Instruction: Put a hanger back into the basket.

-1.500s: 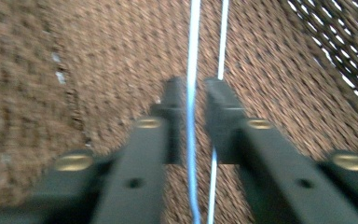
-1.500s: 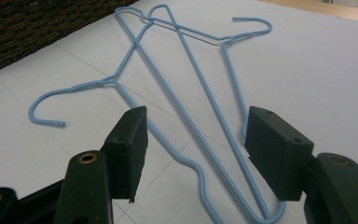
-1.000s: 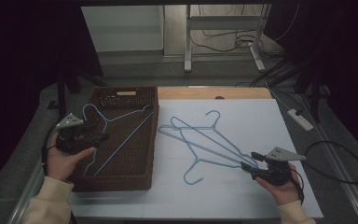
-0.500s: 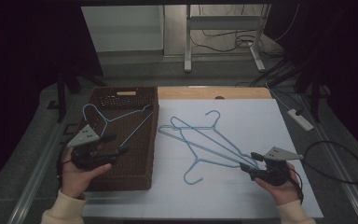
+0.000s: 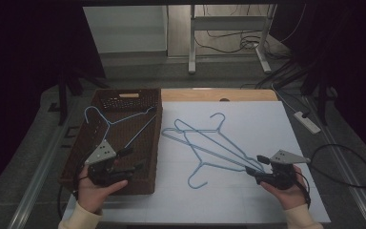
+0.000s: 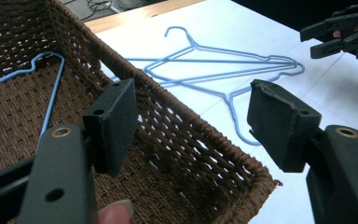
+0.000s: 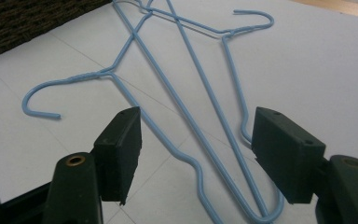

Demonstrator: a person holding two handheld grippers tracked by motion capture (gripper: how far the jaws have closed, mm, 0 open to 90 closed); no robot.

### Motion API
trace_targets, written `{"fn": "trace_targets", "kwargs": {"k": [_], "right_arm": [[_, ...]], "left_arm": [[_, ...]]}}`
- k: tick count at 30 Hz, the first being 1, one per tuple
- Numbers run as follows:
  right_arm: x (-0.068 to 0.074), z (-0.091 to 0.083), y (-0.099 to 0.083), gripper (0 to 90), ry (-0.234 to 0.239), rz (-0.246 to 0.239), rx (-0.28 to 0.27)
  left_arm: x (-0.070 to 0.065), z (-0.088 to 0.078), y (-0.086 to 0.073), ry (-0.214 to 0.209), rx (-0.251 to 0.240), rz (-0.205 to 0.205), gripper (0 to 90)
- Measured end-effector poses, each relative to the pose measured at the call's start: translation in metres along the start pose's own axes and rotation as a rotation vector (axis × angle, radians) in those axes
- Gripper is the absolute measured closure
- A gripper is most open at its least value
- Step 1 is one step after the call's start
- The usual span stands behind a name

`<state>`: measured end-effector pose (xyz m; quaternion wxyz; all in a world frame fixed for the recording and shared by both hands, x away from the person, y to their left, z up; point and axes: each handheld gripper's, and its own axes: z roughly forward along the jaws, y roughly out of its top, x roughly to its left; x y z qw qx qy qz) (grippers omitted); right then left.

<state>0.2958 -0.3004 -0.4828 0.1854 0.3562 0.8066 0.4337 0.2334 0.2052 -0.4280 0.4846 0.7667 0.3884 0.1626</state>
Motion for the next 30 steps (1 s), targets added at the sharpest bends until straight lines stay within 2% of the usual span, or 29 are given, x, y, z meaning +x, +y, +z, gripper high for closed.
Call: {"fn": "trace_targets", "kwargs": {"k": [12, 30], "right_arm": [[-0.0007, 0.0005, 0.0004, 34.4, -0.011, -0.008, 0.006], [0.0072, 0.0059, 0.0031, 34.4, -0.036, -0.039, 0.044]], "left_arm": [[0.001, 0.0001, -0.0016, 0.0, -0.015, -0.007, 32.9], [-0.0038, -0.001, -0.0017, -0.019, -0.009, 0.012, 32.7]]}}
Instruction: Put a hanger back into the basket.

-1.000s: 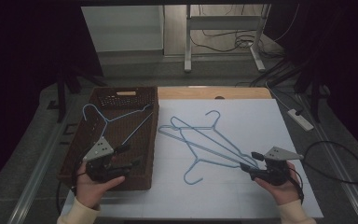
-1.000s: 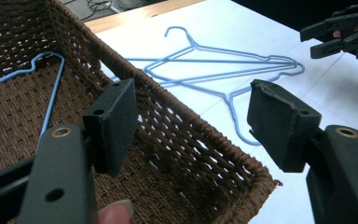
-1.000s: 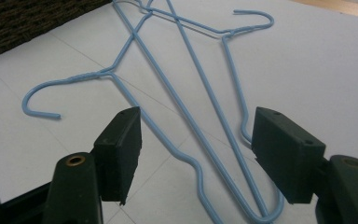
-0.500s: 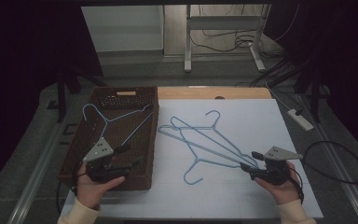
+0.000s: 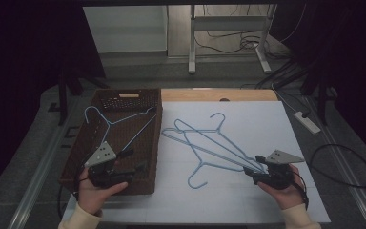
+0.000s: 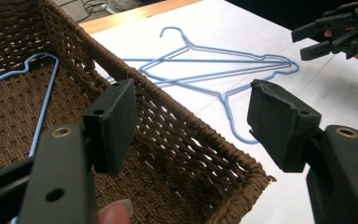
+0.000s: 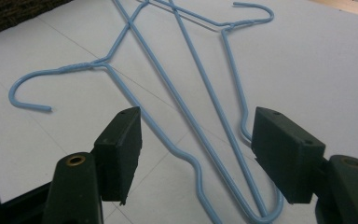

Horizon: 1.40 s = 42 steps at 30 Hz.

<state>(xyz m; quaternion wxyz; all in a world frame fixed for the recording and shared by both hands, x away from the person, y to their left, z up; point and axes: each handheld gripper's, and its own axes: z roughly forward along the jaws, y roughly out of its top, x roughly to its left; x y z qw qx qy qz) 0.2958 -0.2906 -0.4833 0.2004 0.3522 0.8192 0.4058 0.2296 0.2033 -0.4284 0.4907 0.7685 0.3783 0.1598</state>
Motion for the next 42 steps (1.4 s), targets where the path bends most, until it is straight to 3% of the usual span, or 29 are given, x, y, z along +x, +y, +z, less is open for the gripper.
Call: {"fn": "trace_targets", "kwargs": {"k": [19, 26, 31, 42], "right_arm": [[0.0, 0.001, 0.003, 34.4, -0.043, -0.011, 0.032], [-0.002, 0.012, 0.016, 33.5, -0.049, -0.022, 0.091], [-0.009, 0.03, 0.036, 31.1, -0.049, -0.054, 0.177], [-0.037, 0.082, 0.07, 33.4, -0.048, -0.05, 0.312]], "left_arm": [[-0.007, 0.007, -0.002, -0.015, 0.024, 0.016, 32.7], [-0.007, 0.008, -0.002, -0.014, 0.027, 0.021, 32.8], [-0.006, 0.008, -0.003, -0.02, 0.031, 0.016, 32.8], [-0.004, 0.008, -0.003, -0.022, 0.03, 0.011, 32.9]]}}
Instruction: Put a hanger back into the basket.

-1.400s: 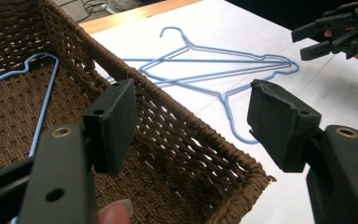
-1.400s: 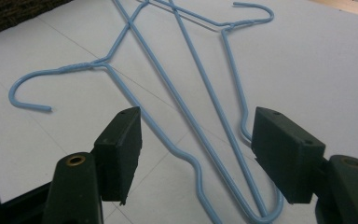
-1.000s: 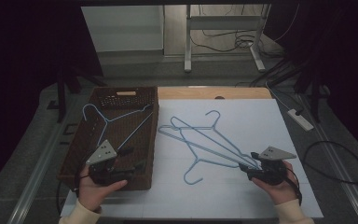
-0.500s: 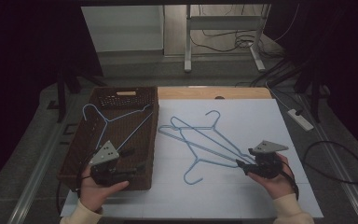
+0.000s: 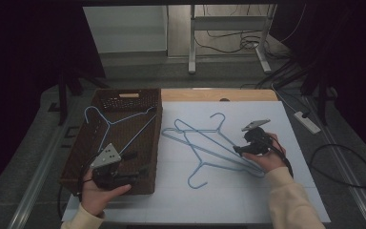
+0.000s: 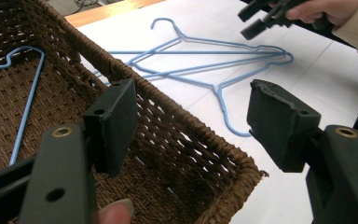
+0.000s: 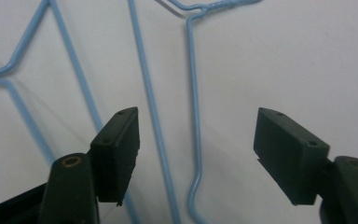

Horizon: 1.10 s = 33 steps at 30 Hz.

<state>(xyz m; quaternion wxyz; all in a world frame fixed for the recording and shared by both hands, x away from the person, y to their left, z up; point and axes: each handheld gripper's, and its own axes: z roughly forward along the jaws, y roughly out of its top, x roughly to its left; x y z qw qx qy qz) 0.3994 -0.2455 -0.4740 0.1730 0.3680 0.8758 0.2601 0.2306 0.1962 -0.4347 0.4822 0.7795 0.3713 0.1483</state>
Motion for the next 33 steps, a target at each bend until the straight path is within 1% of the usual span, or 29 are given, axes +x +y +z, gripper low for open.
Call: {"fn": "trace_targets", "kwargs": {"k": [3, 6, 7, 15, 16, 17, 19, 22, 25, 27, 30, 31, 32, 33], "right_arm": [[-0.004, 0.012, 0.01, 35.6, 0.01, -0.006, 0.032], [-0.007, 0.022, 0.017, 37.0, 0.007, -0.013, 0.062], [-0.008, 0.026, 0.02, 37.0, 0.003, -0.025, 0.081], [-0.014, 0.045, 0.032, 44.9, 0.032, -0.037, 0.154], [-0.014, 0.045, 0.032, 44.9, 0.032, -0.037, 0.154], [-0.016, 0.049, 0.034, 47.9, 0.044, -0.037, 0.174], [-0.016, 0.052, 0.036, 51.5, 0.05, -0.039, 0.193], [-0.016, 0.057, 0.039, 59.5, 0.061, -0.058, 0.225], [-0.015, 0.06, 0.043, 66.8, 0.084, -0.071, 0.251], [-0.015, 0.061, 0.047, 73.6, 0.109, -0.074, 0.279], [-0.015, 0.064, 0.05, 79.9, 0.127, -0.076, 0.301], [-0.015, 0.064, 0.051, 83.3, 0.134, -0.081, 0.306], [-0.015, 0.064, 0.051, 85.8, 0.137, -0.089, 0.308], [-0.013, 0.064, 0.051, 86.4, 0.132, -0.097, 0.308]], "left_arm": [[0.0, 0.0, 0.0, -0.001, 0.003, 0.001, 33.0], [0.0, 0.0, 0.0, -0.005, 0.0, 0.003, 33.2], [0.0, 0.0, 0.0, -0.005, -0.001, 0.003, 33.2], [0.0, 0.001, 0.0, -0.006, 0.003, 0.005, 33.1], [0.0, 0.001, 0.0, -0.006, 0.003, 0.005, 33.1], [0.0, 0.002, 0.0, -0.005, 0.004, 0.005, 33.1], [0.0, 0.002, -0.001, 0.0, 0.0, 0.003, 33.2], [0.0, 0.001, -0.001, 0.003, -0.004, 0.002, 33.5], [0.001, 0.001, -0.001, 0.005, -0.005, -0.001, 33.6], [0.001, 0.001, -0.001, 0.005, -0.004, 0.0, 33.5], [0.0, 0.002, -0.001, 0.004, -0.002, 0.002, 33.5], [0.0, 0.002, -0.001, 0.003, -0.002, 0.003, 33.5], [0.0, 0.002, -0.001, 0.003, -0.003, 0.003, 33.5], [0.0, 0.001, -0.001, 0.003, -0.003, 0.004, 33.5]]}}
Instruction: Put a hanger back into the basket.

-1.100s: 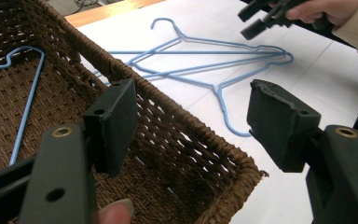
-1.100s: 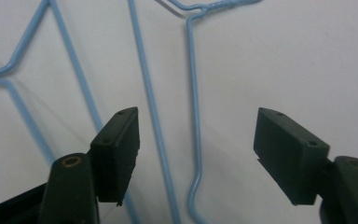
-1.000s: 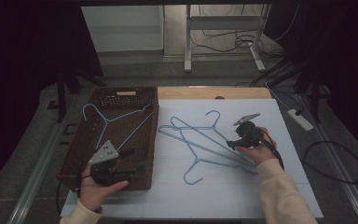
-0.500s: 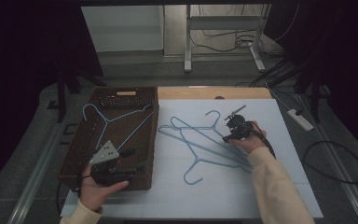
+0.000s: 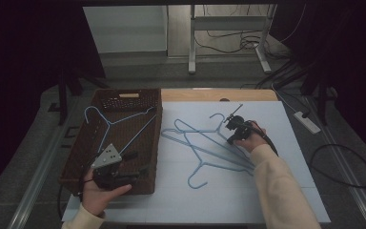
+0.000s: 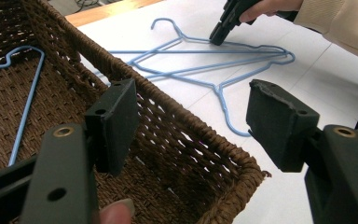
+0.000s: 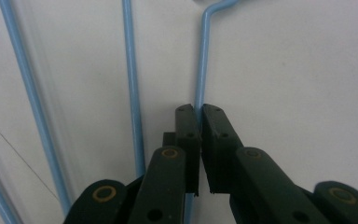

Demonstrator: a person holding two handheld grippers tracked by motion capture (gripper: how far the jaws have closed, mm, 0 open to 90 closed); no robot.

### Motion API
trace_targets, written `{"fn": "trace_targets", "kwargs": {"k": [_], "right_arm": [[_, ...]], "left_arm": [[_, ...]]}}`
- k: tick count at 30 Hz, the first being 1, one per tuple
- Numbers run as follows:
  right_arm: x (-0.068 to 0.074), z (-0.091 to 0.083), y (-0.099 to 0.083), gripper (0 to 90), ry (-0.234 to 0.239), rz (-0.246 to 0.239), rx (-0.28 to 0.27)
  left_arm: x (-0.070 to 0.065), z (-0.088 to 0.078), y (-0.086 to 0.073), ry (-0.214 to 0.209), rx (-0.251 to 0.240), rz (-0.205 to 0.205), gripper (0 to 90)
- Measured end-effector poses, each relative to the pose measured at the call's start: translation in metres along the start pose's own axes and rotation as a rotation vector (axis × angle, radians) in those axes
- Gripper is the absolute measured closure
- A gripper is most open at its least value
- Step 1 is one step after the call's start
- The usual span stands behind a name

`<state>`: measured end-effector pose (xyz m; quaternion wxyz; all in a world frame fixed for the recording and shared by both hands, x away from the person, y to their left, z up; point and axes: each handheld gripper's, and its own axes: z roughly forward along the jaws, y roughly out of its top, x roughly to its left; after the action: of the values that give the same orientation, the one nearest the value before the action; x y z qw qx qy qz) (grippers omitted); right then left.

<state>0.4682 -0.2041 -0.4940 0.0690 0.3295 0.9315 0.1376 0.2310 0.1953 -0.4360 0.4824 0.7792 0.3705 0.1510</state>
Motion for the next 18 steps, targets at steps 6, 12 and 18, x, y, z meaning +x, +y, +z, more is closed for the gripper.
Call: {"fn": "trace_targets", "kwargs": {"k": [6, 12, 18], "right_arm": [[0.009, -0.002, -0.004, 87.4, -0.032, -0.094, -0.018], [0.013, -0.012, -0.019, 87.5, -0.019, -0.121, -0.096], [0.02, -0.034, -0.032, 87.5, -0.003, -0.144, -0.206]], "left_arm": [[0.001, -0.001, 0.0, 0.001, -0.003, -0.001, 33.6], [0.001, -0.001, 0.0, 0.003, -0.005, -0.002, 33.7], [-0.001, 0.0, 0.001, 0.003, -0.003, 0.001, 33.7]]}}
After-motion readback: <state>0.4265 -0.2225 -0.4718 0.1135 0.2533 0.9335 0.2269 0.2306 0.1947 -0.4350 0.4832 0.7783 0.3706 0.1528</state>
